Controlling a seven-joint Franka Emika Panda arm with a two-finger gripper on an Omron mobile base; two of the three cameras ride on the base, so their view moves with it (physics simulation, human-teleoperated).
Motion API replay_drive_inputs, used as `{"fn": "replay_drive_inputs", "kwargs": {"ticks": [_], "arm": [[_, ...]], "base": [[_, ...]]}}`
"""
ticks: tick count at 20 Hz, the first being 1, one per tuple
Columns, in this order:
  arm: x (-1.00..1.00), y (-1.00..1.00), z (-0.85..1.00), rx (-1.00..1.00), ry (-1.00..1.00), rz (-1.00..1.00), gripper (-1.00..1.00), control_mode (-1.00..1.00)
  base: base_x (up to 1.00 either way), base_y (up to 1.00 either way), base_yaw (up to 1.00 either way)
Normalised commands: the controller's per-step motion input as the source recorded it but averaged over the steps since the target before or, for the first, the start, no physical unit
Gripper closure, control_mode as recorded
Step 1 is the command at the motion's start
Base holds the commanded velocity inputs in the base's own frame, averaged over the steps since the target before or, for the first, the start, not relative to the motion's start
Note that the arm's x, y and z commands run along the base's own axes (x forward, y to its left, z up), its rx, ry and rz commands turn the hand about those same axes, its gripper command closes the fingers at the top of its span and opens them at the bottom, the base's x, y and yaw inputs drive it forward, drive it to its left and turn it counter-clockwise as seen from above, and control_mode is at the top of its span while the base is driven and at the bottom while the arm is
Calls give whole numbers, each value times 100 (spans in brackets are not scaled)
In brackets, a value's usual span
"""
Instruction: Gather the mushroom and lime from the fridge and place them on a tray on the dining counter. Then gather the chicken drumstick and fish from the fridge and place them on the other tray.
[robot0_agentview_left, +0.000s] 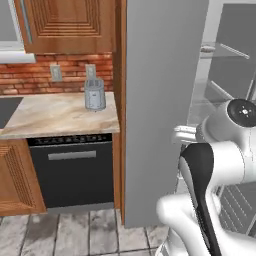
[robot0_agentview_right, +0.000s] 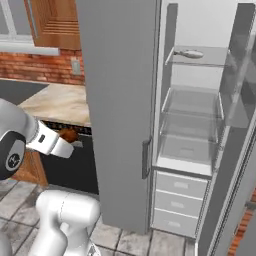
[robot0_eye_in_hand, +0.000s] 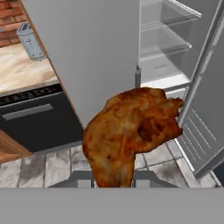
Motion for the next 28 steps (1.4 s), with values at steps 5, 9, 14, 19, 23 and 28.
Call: {"fn": "replay_drive_inputs", "kwargs": {"ticks": [5, 9, 14, 19, 23, 28], "arm": [[0, 0, 0, 0, 0, 0, 100, 100], [0, 0, 0, 0, 0, 0, 100, 100], [0, 0, 0, 0, 0, 0, 100, 100], [0, 0, 0, 0, 0, 0, 100, 100], [0, 0, 0, 0, 0, 0, 100, 100], [0, 0, 0, 0, 0, 0, 100, 100]], "base": [[-62, 61, 77], [-38, 53, 95], [-32, 54, 91], [-13, 54, 90], [0, 52, 83], [14, 49, 77]]}}
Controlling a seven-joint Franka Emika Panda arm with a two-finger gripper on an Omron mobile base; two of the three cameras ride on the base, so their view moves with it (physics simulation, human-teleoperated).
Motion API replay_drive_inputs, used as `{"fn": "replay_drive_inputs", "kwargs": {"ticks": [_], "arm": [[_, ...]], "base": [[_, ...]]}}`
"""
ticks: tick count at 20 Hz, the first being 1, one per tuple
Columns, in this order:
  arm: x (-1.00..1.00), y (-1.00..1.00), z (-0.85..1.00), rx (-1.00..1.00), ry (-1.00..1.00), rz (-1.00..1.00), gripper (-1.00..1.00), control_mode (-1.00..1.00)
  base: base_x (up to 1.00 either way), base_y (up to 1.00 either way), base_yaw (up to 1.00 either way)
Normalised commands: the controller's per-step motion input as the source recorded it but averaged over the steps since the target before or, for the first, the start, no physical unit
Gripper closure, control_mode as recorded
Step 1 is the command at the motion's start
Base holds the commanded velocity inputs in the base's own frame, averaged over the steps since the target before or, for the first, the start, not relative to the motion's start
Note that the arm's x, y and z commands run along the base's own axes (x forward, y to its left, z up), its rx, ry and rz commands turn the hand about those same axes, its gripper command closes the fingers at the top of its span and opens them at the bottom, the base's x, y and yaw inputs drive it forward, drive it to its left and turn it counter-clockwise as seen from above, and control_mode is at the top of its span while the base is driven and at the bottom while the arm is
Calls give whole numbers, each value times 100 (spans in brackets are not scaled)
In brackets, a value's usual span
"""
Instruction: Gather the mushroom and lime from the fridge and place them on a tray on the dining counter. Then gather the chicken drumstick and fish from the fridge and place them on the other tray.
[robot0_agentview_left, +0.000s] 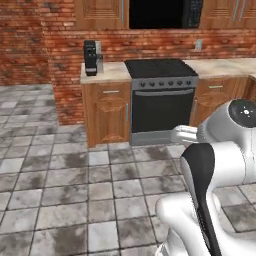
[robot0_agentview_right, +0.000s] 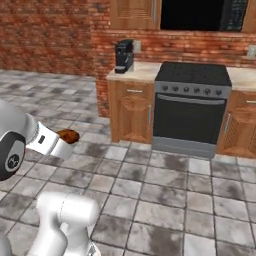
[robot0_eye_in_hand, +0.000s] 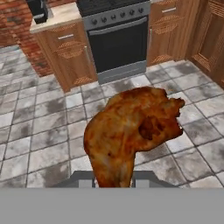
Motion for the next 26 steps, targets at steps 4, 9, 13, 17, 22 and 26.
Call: {"fn": "replay_drive_inputs", "kwargs": {"ticks": [4, 9, 13, 17, 22, 26], "arm": [[0, 0, 0, 0, 0, 0, 100, 100], [0, 0, 0, 0, 0, 0, 100, 100], [0, 0, 0, 0, 0, 0, 100, 100], [0, 0, 0, 0, 0, 0, 100, 100], [0, 0, 0, 0, 0, 0, 100, 100], [0, 0, 0, 0, 0, 0, 100, 100]], "base": [[74, 36, 63], [100, 15, 54], [100, 8, 51], [100, 0, 49], [100, 0, 49], [100, 0, 46]]}}
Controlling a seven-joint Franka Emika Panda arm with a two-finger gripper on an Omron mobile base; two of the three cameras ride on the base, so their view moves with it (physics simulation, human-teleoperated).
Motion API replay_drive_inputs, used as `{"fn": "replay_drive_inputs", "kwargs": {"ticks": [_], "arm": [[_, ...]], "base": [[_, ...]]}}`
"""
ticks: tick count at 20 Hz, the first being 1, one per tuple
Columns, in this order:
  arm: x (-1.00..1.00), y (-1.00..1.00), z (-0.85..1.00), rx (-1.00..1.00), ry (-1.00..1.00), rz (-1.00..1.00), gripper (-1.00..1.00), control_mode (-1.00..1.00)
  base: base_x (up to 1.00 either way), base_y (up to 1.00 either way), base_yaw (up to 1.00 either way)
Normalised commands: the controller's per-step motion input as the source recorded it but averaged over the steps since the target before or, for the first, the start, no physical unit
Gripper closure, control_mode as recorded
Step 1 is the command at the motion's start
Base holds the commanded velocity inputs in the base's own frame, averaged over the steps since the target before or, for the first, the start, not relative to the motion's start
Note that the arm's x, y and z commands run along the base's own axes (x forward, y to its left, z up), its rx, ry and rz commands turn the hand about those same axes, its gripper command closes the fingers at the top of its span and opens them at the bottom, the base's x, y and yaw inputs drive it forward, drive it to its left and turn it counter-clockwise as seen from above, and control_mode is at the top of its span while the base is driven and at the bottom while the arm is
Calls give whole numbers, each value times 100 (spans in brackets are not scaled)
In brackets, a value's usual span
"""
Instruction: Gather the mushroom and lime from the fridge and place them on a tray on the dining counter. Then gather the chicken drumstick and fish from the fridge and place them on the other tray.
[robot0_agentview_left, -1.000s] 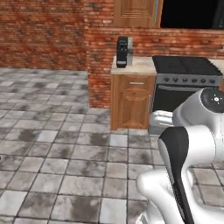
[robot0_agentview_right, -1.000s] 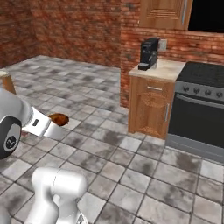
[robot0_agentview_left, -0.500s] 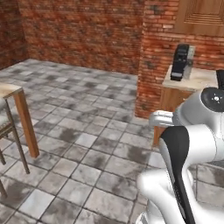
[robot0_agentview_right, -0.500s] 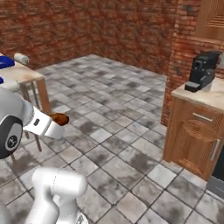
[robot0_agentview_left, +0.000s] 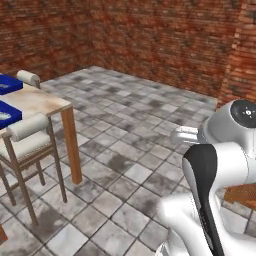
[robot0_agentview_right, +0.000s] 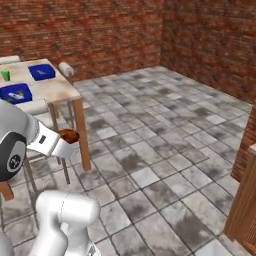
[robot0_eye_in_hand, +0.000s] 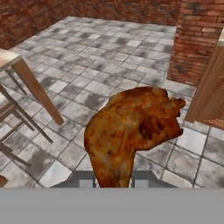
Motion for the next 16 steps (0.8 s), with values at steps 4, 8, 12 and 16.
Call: {"fn": "replay_drive_inputs", "kwargs": {"ticks": [4, 8, 12, 16], "arm": [[0, 0, 0, 0, 0, 0, 100, 100], [0, 0, 0, 0, 0, 0, 100, 100], [0, 0, 0, 0, 0, 0, 100, 100], [0, 0, 0, 0, 0, 0, 100, 100]], "base": [[100, 0, 34], [100, 0, 27], [100, -18, 15], [100, -46, 6]]}}
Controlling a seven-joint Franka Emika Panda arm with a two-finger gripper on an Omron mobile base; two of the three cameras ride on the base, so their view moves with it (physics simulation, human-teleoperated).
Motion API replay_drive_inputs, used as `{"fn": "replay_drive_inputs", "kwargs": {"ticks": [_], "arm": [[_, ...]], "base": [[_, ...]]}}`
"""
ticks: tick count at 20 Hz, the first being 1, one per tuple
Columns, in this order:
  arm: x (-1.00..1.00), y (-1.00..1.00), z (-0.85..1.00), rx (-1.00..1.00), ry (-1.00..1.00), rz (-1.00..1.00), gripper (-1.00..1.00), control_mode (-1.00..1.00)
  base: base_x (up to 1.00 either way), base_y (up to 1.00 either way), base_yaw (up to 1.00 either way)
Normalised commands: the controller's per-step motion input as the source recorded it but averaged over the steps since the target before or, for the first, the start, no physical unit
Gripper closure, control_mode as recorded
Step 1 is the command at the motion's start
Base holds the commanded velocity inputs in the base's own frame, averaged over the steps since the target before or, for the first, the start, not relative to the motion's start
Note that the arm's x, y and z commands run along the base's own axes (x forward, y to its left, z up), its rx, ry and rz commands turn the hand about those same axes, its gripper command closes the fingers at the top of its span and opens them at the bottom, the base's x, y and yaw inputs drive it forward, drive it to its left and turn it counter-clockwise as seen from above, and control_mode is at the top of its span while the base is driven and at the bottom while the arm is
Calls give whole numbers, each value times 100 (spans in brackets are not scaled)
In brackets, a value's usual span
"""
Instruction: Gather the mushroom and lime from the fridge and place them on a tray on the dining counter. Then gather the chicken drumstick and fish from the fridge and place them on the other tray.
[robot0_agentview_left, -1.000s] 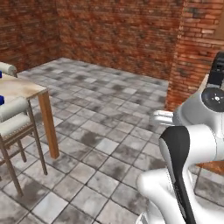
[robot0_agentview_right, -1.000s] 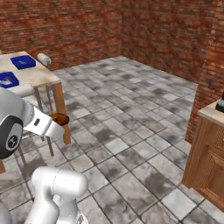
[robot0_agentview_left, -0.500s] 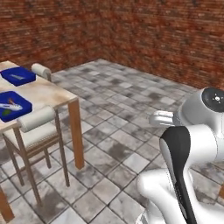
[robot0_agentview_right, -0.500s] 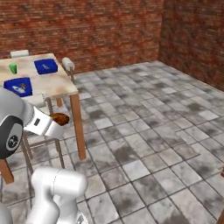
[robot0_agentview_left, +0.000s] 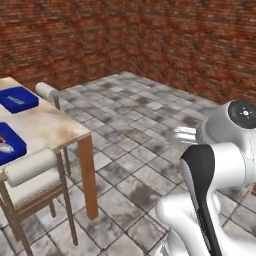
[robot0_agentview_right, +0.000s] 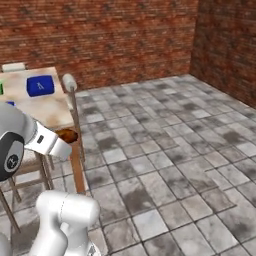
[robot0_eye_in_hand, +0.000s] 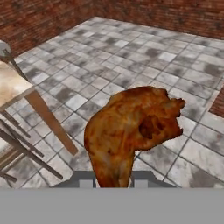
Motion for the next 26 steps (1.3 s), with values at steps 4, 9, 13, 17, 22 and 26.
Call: {"fn": "replay_drive_inputs", "kwargs": {"ticks": [4, 9, 13, 17, 22, 26], "arm": [[0, 0, 0, 0, 0, 0, 100, 100], [0, 0, 0, 0, 0, 0, 100, 100], [0, 0, 0, 0, 0, 0, 100, 100], [0, 0, 0, 0, 0, 0, 100, 100], [0, 0, 0, 0, 0, 0, 100, 100], [0, 0, 0, 0, 0, 0, 100, 100]], "base": [[100, -51, 4], [100, -44, 8], [100, -35, 15], [100, -28, 24], [100, -26, 27], [100, -12, 42]]}}
